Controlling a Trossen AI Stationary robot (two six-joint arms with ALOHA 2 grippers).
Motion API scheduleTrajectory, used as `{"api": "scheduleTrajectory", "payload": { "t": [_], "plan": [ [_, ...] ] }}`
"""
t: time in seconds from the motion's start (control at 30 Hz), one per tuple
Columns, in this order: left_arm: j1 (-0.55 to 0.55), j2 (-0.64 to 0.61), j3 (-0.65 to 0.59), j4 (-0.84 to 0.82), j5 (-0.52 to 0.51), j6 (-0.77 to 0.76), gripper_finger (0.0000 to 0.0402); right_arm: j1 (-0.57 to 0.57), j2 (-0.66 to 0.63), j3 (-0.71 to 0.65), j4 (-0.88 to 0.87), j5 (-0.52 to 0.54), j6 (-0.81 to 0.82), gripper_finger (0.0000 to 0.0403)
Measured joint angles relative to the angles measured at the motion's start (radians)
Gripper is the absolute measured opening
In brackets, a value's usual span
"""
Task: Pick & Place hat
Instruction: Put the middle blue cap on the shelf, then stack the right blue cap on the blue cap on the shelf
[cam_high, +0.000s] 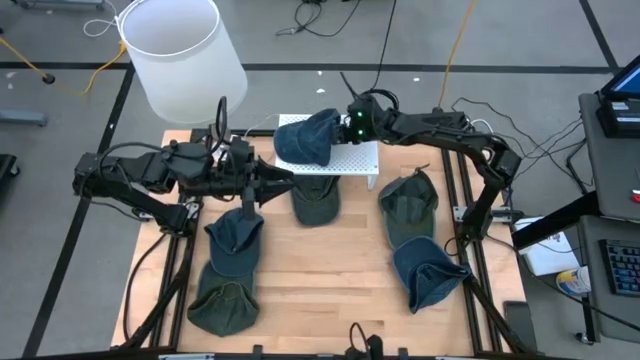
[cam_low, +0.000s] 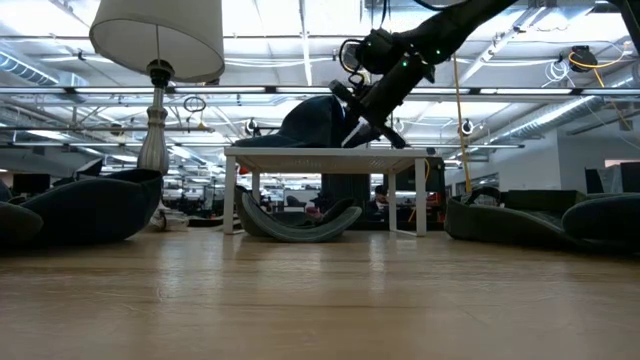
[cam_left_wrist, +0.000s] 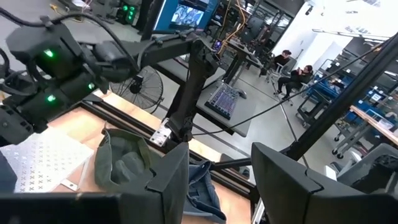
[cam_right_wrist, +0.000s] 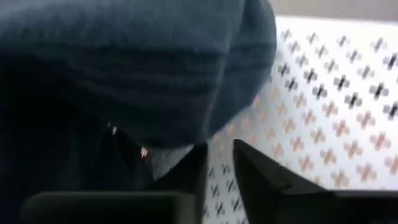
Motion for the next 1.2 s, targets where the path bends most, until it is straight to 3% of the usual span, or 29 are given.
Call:
{"api": "scheduleTrajectory", "payload": {
  "t": [0.1,0.43,0.6,0.83,1.07,1.2],
  "plan": [
    [0.003,0.000,0.000,0.000,0.000,0.000,0.0179,0.006,0.000,-0.004,0.054,0.039,-0.052,0.0010],
    [0.003,0.000,0.000,-0.002,0.000,0.046,0.0179,0.009,-0.001,-0.004,0.181,-0.002,-0.133,0.0004],
    [0.003,0.000,0.000,-0.003,0.000,0.049,0.0179,0.001,-0.016,-0.005,0.006,-0.031,-0.032,0.0005],
    [0.003,0.000,0.000,-0.025,0.021,0.041,0.0179,0.007,-0.156,-0.004,-0.114,-0.032,-0.103,0.0001],
    [0.003,0.000,0.000,-0.021,0.056,0.044,0.0179,0.008,-0.377,-0.003,-0.343,-0.257,-0.224,0.0001],
    [0.003,0.000,0.000,-0.016,0.056,0.045,0.0179,0.009,-0.485,-0.003,-0.432,-0.293,-0.229,0.0001]
  ]
}}
